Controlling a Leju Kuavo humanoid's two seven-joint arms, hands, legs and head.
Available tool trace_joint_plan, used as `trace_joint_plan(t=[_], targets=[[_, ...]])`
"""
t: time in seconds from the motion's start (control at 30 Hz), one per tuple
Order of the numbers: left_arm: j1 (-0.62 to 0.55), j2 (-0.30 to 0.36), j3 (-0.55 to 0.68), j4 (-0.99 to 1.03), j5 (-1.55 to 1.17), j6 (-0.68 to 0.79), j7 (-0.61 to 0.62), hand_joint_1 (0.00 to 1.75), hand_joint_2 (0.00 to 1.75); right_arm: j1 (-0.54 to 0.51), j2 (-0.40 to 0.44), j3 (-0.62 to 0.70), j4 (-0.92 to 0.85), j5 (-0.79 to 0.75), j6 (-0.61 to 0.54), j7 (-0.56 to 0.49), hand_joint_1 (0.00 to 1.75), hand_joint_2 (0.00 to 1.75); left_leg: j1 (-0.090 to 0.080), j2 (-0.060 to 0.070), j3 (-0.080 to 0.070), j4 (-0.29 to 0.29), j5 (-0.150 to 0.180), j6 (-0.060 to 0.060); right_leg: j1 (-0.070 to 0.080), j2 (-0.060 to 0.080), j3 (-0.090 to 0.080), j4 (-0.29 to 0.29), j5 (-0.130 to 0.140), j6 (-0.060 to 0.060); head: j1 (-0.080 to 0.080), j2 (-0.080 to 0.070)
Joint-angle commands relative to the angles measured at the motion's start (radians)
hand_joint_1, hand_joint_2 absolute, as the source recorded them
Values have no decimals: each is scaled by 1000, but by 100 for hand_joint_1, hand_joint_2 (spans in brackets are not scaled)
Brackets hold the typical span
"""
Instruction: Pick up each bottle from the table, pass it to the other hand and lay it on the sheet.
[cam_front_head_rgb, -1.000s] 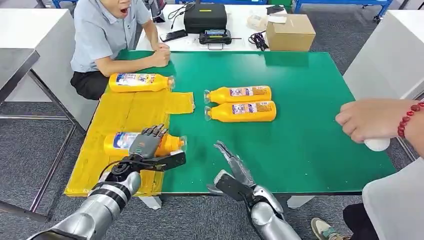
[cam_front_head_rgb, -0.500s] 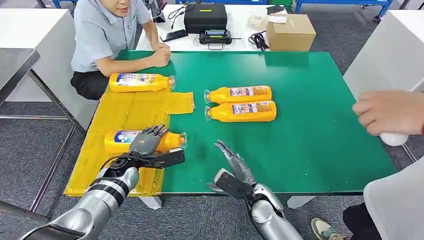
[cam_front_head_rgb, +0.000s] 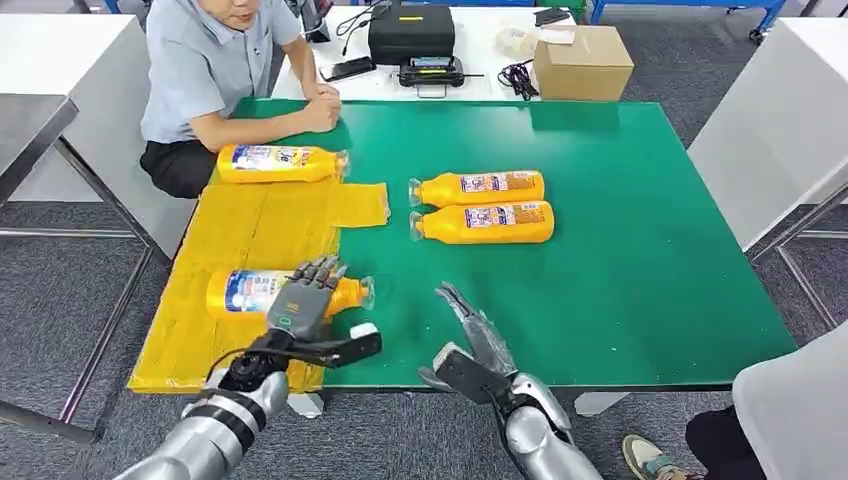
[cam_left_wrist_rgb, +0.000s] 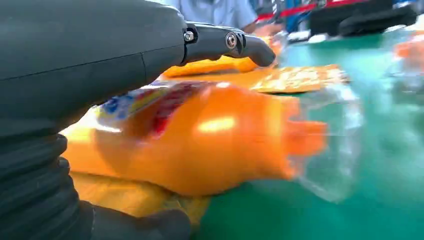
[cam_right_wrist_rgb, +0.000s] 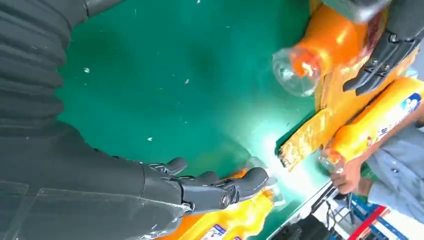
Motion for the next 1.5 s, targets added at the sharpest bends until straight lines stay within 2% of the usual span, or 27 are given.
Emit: trace_joint_plan(t=[0.03,0.23,0.43,0.47,0.6,0.63,0.67,0.7,0.77,0.8,0.87,0.97,1.07,1.23,1.3,1.5], targets=[[44,38,-86,-61,-3,-9,13,0,175,-7,-2,-22,6,2,-3,0,0,175,2,3,0,0,-1,-2,2,2,-1,-1,0,-3,0,0],[48,41,-92,-73,-2,12,3,0,175,-6,-2,-23,6,3,-5,1,0,175,1,2,-2,0,-1,-2,1,2,-3,0,0,-2,0,0],[162,62,-169,-349,-63,88,45,0,175,33,9,-35,-33,11,-35,-5,0,175,2,4,-4,1,-2,-3,2,2,-4,0,-1,-3,0,0],[174,64,-174,-374,-63,86,44,0,175,41,19,-50,-48,-7,-42,-7,0,175,1,3,-6,1,-2,-2,1,1,-6,0,-1,-2,0,0],[270,58,-148,-491,43,143,-2,0,175,121,87,-181,-187,-265,28,-7,0,175,2,5,-7,1,-4,-3,2,3,-8,1,-2,-4,0,0],[303,59,-145,-523,60,154,-13,0,175,150,104,-194,-244,-300,15,8,0,0,1,3,-8,0,-2,-2,1,2,-10,0,-2,-2,0,0],[334,58,-137,-550,71,178,-20,0,175,168,113,-191,-279,-285,-36,43,0,0,2,4,-8,1,-3,-3,2,2,-9,1,-3,-3,0,0],[366,54,-131,-574,91,200,-33,0,175,184,122,-184,-310,-261,-109,79,0,175,1,4,-8,0,-3,-3,1,2,-10,1,-3,-3,0,0],[403,46,-129,-616,149,218,-73,0,175,204,115,-153,-347,-235,-181,69,0,175,2,5,-8,1,-5,-3,2,4,-10,1,-3,-3,0,0],[424,36,-129,-651,211,219,-110,0,175,218,115,-142,-370,-174,-260,36,0,175,1,5,-10,0,-3,-2,1,3,-12,0,-2,-2,0,0],[452,18,-134,-708,317,208,-166,0,175,237,102,-122,-397,-103,-341,46,0,175,1,4,-13,1,-3,-2,1,2,-14,1,-2,-2,0,0],[496,1,-150,-794,482,172,-228,0,175,251,42,-111,-384,143,-468,126,0,175,2,3,-13,2,-4,-2,2,1,-14,1,-3,-2,0,0],[534,14,-178,-876,623,121,-260,0,175,259,0,-173,-351,380,-580,198,0,175,1,2,-13,0,-3,-1,1,0,-14,-1,-2,-1,0,0],[542,26,-180,-896,665,113,-268,0,175,257,-15,-196,-343,398,-574,211,0,175,1,2,-13,0,-3,-2,1,0,-14,-1,-2,-2,0,0],[551,27,-182,-912,770,81,-297,0,175,260,-35,-211,-337,491,-576,269,0,175,1,3,-11,1,-4,-3,1,1,-12,-1,-2,-3,0,0],[556,38,-205,-914,827,98,-318,0,175,221,-79,-271,-244,535,-551,289,0,175,0,3,-12,-1,-2,-1,1,1,-14,-2,-1,-1,0,0]])
